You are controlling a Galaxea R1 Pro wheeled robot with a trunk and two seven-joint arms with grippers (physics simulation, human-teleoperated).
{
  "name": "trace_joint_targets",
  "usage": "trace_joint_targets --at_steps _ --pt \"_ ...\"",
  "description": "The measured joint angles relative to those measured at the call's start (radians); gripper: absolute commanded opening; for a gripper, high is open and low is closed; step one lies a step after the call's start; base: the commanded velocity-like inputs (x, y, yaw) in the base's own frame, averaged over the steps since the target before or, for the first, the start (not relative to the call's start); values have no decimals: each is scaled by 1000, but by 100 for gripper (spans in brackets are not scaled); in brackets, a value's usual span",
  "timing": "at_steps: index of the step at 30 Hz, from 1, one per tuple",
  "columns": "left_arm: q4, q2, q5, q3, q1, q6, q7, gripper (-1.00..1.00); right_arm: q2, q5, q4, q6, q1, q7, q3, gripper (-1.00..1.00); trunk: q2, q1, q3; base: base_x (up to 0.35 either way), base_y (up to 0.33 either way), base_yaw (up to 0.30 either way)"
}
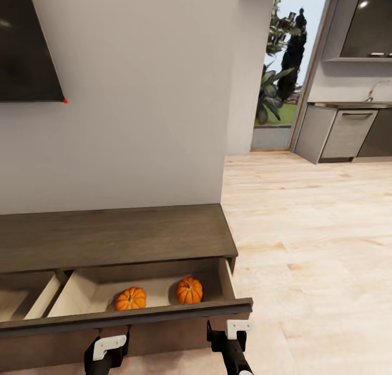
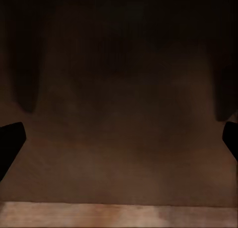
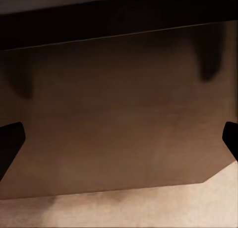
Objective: Place each of the two pumpkins and all three candles from the living room inside a cabinet in the living room (use any cabinet), then make sure every cabinet is closed, and position the cauldron so it is next to a table in the living room.
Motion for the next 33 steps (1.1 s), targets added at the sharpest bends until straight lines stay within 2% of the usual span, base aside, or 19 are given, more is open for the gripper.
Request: trace_joint_targets --at_steps 33 --pt "-2 1 -2 -2 0 -1 -9 100 0 0 0 0 0 0 0 100 0 0 0 172 0 0"
